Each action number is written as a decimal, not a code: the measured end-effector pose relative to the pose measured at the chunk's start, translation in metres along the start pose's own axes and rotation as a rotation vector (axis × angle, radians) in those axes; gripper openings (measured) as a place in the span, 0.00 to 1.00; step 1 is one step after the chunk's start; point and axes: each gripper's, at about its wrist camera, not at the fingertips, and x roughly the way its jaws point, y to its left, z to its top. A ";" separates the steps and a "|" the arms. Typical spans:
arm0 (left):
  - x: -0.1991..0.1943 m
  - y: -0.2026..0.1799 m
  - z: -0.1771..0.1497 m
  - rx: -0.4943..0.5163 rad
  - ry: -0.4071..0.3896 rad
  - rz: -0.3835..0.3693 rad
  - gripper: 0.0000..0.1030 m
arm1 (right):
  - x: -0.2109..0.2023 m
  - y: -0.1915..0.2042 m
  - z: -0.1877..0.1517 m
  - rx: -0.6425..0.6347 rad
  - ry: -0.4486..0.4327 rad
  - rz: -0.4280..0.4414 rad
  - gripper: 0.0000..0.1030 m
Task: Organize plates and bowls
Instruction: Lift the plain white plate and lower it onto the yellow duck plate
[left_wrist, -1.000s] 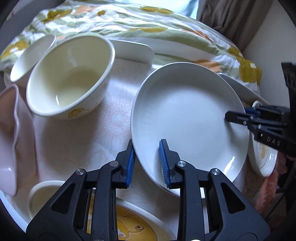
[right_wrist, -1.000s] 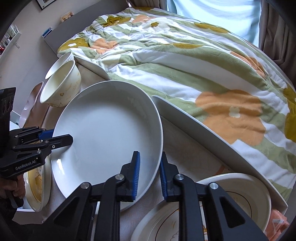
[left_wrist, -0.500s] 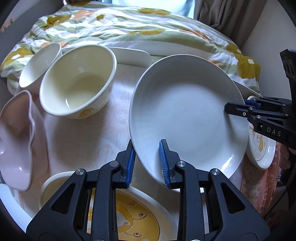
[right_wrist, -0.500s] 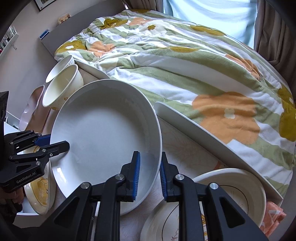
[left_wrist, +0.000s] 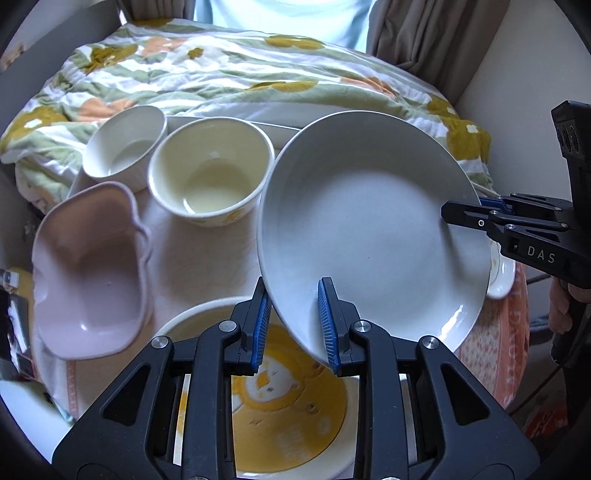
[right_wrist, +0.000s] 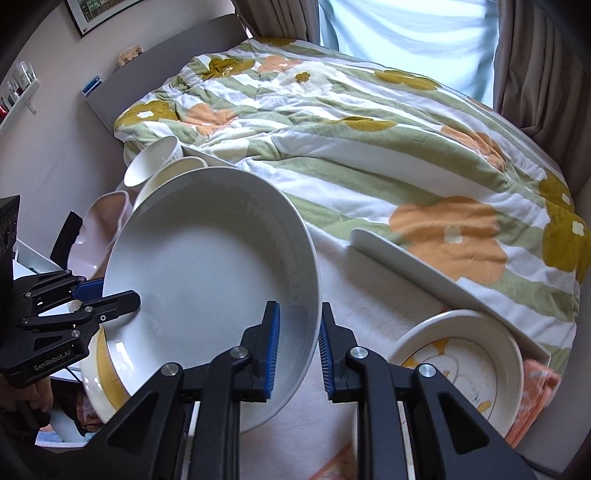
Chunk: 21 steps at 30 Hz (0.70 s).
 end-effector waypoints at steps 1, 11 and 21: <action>-0.004 0.004 -0.004 0.009 0.002 -0.001 0.22 | -0.002 0.007 -0.003 0.007 -0.003 -0.003 0.18; -0.036 0.050 -0.051 0.075 0.030 -0.019 0.22 | -0.005 0.076 -0.048 0.109 0.012 -0.011 0.18; -0.026 0.079 -0.099 0.119 0.093 -0.041 0.22 | 0.013 0.120 -0.096 0.165 0.058 -0.075 0.18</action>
